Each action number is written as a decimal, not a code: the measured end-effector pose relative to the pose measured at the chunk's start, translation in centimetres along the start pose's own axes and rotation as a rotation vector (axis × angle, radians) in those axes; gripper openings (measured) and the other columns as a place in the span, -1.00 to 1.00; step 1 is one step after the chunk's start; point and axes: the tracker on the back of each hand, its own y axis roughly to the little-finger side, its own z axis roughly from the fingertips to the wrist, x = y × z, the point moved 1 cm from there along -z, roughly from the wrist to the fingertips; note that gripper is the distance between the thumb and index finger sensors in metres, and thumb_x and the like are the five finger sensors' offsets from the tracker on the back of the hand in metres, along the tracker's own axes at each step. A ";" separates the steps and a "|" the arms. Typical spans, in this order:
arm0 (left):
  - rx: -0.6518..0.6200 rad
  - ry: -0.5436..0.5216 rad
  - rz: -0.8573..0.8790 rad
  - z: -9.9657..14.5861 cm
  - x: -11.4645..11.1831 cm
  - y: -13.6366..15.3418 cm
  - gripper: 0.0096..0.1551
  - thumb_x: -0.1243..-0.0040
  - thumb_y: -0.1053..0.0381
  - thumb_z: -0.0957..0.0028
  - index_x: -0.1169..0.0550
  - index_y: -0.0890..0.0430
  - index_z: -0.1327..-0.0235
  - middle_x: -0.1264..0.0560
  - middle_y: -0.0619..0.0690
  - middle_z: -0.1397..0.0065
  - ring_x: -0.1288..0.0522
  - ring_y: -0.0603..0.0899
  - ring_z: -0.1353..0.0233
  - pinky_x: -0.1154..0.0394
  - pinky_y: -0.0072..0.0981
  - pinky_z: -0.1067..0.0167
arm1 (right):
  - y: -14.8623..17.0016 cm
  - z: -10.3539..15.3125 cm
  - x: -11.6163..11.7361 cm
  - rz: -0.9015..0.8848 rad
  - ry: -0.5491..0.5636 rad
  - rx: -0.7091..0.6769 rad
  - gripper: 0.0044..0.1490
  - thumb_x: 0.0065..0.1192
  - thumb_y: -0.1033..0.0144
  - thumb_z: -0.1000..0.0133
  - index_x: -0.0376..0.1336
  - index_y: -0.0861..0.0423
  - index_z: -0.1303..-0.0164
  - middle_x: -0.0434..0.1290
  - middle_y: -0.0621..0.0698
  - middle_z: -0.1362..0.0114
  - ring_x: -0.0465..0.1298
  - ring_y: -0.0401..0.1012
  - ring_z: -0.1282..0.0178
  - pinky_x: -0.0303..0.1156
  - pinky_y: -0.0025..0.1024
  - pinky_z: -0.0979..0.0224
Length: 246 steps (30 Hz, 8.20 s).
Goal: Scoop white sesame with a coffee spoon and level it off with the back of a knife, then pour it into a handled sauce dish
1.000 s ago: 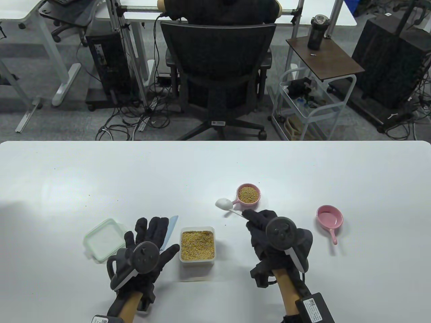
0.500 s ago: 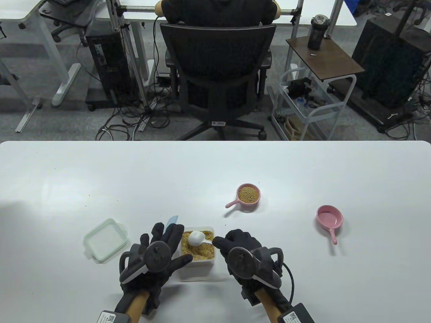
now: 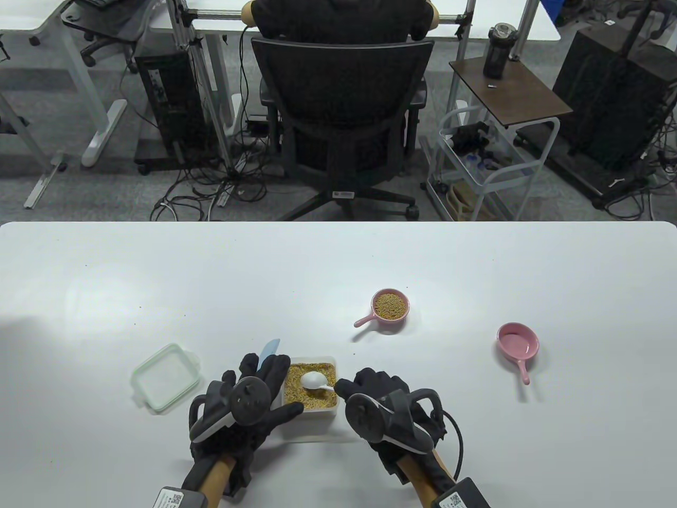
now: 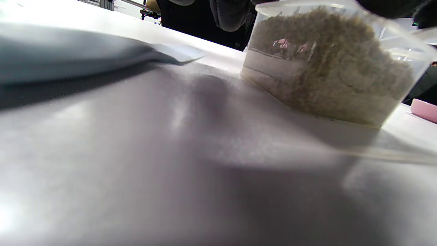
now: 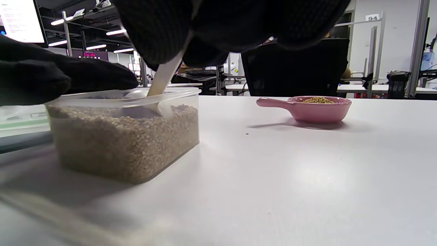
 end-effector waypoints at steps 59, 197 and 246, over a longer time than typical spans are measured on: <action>0.014 0.013 0.004 0.0 -0.1 -0.1 0.14 0.17 -0.59 -0.04 0.11 -0.17 -0.85 -0.05 -0.09 -0.92 0.16 0.38 -0.80 0.12 0.37 -0.58 | 6.3 0.4 4.2 -1.065 -0.289 0.477 -0.56 0.32 0.33 -0.23 0.49 0.14 -0.28 0.67 0.07 0.04 0.56 -0.31 0.43 0.57 -0.21 0.16; 0.164 -0.257 -0.017 2.9 4.3 -0.2 -0.52 -0.20 -0.26 -0.23 -0.60 -0.09 -0.32 -0.62 -0.12 -0.14 -0.64 0.06 -0.10 -0.36 0.14 -0.45 | 6.7 0.7 2.9 -0.989 -0.232 0.403 -0.56 0.32 0.33 -0.23 0.49 0.11 -0.29 0.66 0.08 0.02 0.55 -0.29 0.40 0.54 -0.18 0.12; 0.364 -0.324 -0.155 3.3 4.2 1.8 -0.23 -0.05 -0.46 -0.19 -0.46 -0.10 -0.59 -0.50 -0.04 -0.56 -0.54 0.19 -0.51 -0.19 0.28 -0.55 | 6.7 0.8 2.7 -0.999 -0.228 0.405 -0.56 0.32 0.33 -0.23 0.48 0.10 -0.30 0.65 0.08 0.02 0.55 -0.29 0.40 0.54 -0.18 0.12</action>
